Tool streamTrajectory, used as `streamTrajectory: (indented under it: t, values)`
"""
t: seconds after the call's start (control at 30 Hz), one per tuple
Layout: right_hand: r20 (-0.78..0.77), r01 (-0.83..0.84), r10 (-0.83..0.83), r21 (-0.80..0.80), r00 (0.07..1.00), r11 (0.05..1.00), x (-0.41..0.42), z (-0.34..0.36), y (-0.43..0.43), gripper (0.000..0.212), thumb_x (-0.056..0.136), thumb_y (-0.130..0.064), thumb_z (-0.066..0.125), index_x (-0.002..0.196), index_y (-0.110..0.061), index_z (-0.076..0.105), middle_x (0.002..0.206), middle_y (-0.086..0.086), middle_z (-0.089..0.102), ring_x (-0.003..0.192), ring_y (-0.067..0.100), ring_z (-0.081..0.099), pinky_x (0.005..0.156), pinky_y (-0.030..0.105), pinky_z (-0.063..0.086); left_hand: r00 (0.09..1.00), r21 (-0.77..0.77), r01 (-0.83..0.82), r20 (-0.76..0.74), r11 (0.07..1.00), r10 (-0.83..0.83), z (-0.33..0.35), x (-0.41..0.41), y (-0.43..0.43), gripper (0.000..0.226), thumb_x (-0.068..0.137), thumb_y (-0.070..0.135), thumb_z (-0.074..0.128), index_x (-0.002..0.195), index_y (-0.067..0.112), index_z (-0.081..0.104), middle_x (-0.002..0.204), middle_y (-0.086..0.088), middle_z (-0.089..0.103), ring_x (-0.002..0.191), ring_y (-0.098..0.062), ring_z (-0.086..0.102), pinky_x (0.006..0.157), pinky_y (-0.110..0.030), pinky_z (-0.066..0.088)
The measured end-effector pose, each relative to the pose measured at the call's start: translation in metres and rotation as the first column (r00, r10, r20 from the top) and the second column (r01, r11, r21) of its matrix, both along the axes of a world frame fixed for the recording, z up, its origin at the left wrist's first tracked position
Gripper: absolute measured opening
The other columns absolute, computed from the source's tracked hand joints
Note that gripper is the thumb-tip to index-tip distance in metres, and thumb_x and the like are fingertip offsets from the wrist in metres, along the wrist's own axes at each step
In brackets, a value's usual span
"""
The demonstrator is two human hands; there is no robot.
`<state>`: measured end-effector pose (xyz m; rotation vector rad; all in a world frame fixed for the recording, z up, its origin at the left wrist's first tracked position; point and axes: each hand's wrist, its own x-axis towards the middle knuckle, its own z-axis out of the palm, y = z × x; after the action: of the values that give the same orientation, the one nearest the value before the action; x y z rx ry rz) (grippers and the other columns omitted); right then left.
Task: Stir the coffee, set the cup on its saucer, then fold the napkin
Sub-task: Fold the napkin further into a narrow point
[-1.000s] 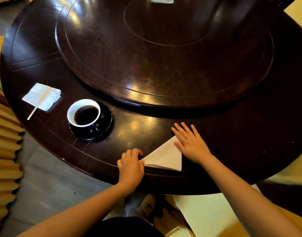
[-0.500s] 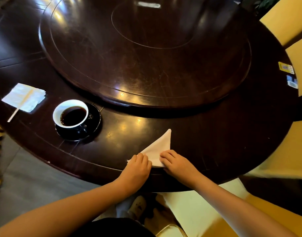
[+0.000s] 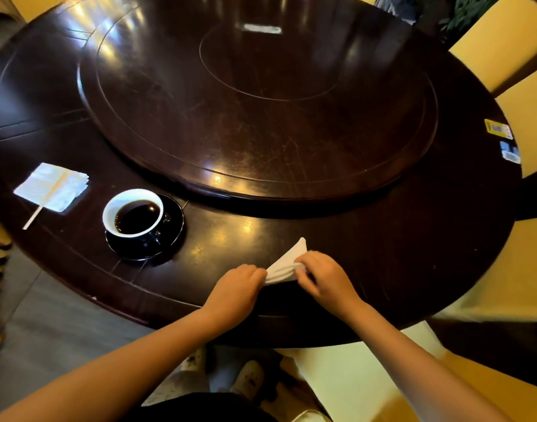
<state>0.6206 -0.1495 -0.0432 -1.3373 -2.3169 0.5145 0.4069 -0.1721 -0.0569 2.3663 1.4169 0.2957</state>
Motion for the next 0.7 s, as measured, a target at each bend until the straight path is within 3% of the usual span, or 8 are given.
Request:
streamTrajectory:
  t: [0.07, 0.13, 0.23, 0.3, 0.4, 0.5, 0.6, 0.7]
  values:
    - [-0.194, 0.128, -0.147, -0.11, 0.97, 0.986, -0.011, 0.013, 0.004, 0.034, 0.087, -0.04, 0.045, 0.092, -0.01, 0.057, 0.085, -0.006, 0.054, 0.076, 0.006, 0.05, 0.066, 0.016, 0.037, 0.969, -0.088, -0.119, 0.205, 0.989, 0.135, 0.015, 0.0, 0.004, 0.038, 0.086, 0.033, 0.033, 0.107, 0.014, 0.058, 0.098, -0.005, 0.064, 0.088, -0.021, 0.058, 0.07, -0.033, 0.047]
    - [-0.329, 0.254, -0.31, -0.203, 0.892, 0.946, -0.027, 0.023, 0.008, 0.039, 0.079, -0.051, 0.051, 0.09, -0.013, 0.054, 0.081, -0.01, 0.052, 0.071, 0.003, 0.05, 0.066, 0.015, 0.037, 0.941, -0.109, -0.139, 0.296, 0.984, 0.165, 0.03, 0.006, 0.005, 0.031, 0.09, 0.03, 0.036, 0.107, 0.013, 0.056, 0.099, -0.005, 0.063, 0.088, -0.02, 0.057, 0.07, -0.028, 0.04]
    - [-0.409, 0.436, -0.522, -0.288, 0.748, 0.852, -0.048, 0.032, 0.02, 0.034, 0.076, -0.044, 0.069, 0.074, -0.016, 0.051, 0.065, -0.01, 0.052, 0.061, 0.007, 0.05, 0.06, 0.025, 0.039, 0.898, -0.237, -0.118, 0.389, 0.964, 0.206, 0.043, 0.012, 0.007, 0.026, 0.094, 0.031, 0.038, 0.105, 0.014, 0.054, 0.09, 0.0, 0.061, 0.079, -0.016, 0.056, 0.066, -0.03, 0.041]
    - [-0.372, 0.49, -0.578, -0.31, 0.726, 0.815, -0.053, 0.033, 0.028, 0.035, 0.079, -0.038, 0.07, 0.064, -0.016, 0.047, 0.057, -0.005, 0.049, 0.056, 0.015, 0.048, 0.056, 0.032, 0.038, 0.859, -0.375, -0.097, 0.436, 0.922, 0.267, 0.043, 0.012, 0.01, 0.018, 0.095, 0.03, 0.044, 0.101, 0.017, 0.056, 0.082, 0.009, 0.057, 0.072, -0.007, 0.053, 0.062, -0.024, 0.04]
    - [-0.303, 0.521, -0.591, -0.285, 0.748, 0.805, -0.05, 0.033, 0.034, 0.047, 0.082, -0.041, 0.064, 0.051, -0.017, 0.038, 0.048, -0.003, 0.04, 0.047, 0.013, 0.038, 0.049, 0.032, 0.031, 0.823, -0.495, -0.125, 0.432, 0.86, 0.368, 0.043, 0.012, 0.012, 0.012, 0.092, 0.027, 0.051, 0.08, 0.026, 0.052, 0.07, 0.012, 0.051, 0.062, -0.002, 0.047, 0.055, -0.018, 0.036]
    - [-0.099, 0.571, -0.605, -0.241, 0.79, 0.785, -0.042, 0.027, 0.04, 0.056, 0.09, -0.045, 0.051, 0.047, -0.014, 0.034, 0.046, 0.002, 0.042, 0.046, 0.017, 0.041, 0.047, 0.033, 0.025, 0.791, -0.654, -0.101, 0.404, 0.749, 0.459, 0.043, 0.015, 0.002, 0.013, 0.093, 0.027, 0.048, 0.085, 0.019, 0.053, 0.067, 0.008, 0.057, 0.053, -0.006, 0.047, 0.05, -0.02, 0.036]
    - [0.152, 0.569, -0.549, -0.158, 0.822, 0.807, -0.045, 0.011, 0.037, 0.051, 0.095, -0.046, 0.039, 0.055, -0.014, 0.044, 0.068, 0.015, 0.063, 0.068, 0.034, 0.058, 0.055, 0.032, 0.031, 0.763, -0.741, -0.137, 0.344, 0.657, 0.547, 0.03, 0.012, -0.008, 0.015, 0.093, 0.028, 0.047, 0.085, 0.018, 0.052, 0.067, 0.004, 0.061, 0.049, -0.007, 0.046, 0.048, -0.022, 0.036]
    - [0.18, 0.561, -0.542, -0.07, 0.821, 0.825, -0.055, -0.004, 0.032, 0.037, 0.097, -0.036, 0.04, 0.081, -0.008, 0.059, 0.089, 0.015, 0.067, 0.086, 0.036, 0.059, 0.067, 0.039, 0.042, 0.771, -0.699, -0.32, 0.199, 0.639, 0.605, 0.008, 0.003, -0.013, 0.014, 0.091, 0.028, 0.049, 0.085, 0.017, 0.053, 0.074, 0.002, 0.058, 0.061, -0.011, 0.05, 0.057, -0.027, 0.039]
